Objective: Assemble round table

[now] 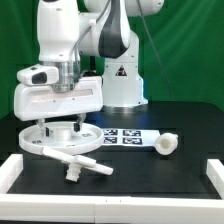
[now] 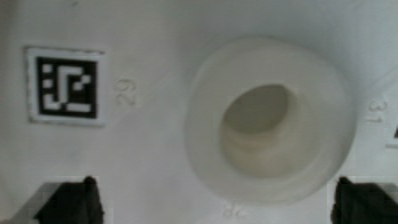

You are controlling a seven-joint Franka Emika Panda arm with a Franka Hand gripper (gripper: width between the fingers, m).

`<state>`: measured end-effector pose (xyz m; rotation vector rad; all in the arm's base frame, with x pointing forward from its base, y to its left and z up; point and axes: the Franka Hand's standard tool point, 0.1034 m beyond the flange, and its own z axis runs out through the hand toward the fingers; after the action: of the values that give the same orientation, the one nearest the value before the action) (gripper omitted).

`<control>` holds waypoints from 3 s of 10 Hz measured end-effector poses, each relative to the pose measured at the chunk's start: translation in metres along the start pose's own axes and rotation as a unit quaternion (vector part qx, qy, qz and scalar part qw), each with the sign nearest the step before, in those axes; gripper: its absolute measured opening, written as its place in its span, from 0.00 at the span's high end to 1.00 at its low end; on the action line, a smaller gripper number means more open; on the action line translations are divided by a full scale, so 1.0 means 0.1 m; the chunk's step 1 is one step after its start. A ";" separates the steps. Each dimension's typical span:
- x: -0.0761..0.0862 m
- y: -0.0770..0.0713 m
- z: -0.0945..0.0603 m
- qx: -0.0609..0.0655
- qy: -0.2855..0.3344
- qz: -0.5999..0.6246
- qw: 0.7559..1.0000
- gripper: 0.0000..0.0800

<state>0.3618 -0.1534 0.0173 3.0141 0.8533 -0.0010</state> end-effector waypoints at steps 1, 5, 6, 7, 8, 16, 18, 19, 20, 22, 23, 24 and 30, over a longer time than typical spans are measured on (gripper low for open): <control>-0.03 -0.01 0.02 0.003 -0.003 0.002 1.000 0.19; -0.11 -0.10 0.09 0.007 -0.005 -0.006 1.000 0.19; -0.12 -0.09 0.09 0.007 -0.006 -0.007 1.000 0.19; -0.12 -0.10 0.09 0.007 -0.006 -0.008 1.000 0.19; -0.12 -0.10 0.09 0.007 -0.006 -0.008 1.000 0.31; 0.66 -0.32 -0.74 0.013 -0.021 0.004 1.000 0.50; 1.09 -0.66 -0.83 0.006 -0.018 0.050 0.999 0.50; 1.32 -0.74 -0.90 0.001 -0.010 0.062 0.998 0.50; 1.40 -0.77 -0.86 -0.001 -0.004 0.060 0.998 0.50; 1.37 -0.78 -0.83 0.002 -0.008 0.059 0.998 0.50; 1.37 -0.78 -0.82 0.002 -0.008 0.059 0.998 0.50; 1.39 -0.78 -0.83 0.002 -0.008 0.059 0.998 0.50; 2.16 -0.74 -0.72 0.004 0.003 0.025 1.000 0.50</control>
Offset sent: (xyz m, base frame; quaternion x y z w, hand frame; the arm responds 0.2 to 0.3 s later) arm -0.0179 0.0021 -0.0079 -0.0209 -0.0060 0.0151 0.9997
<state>0.5067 0.0238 0.0878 3.0435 0.7798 0.0045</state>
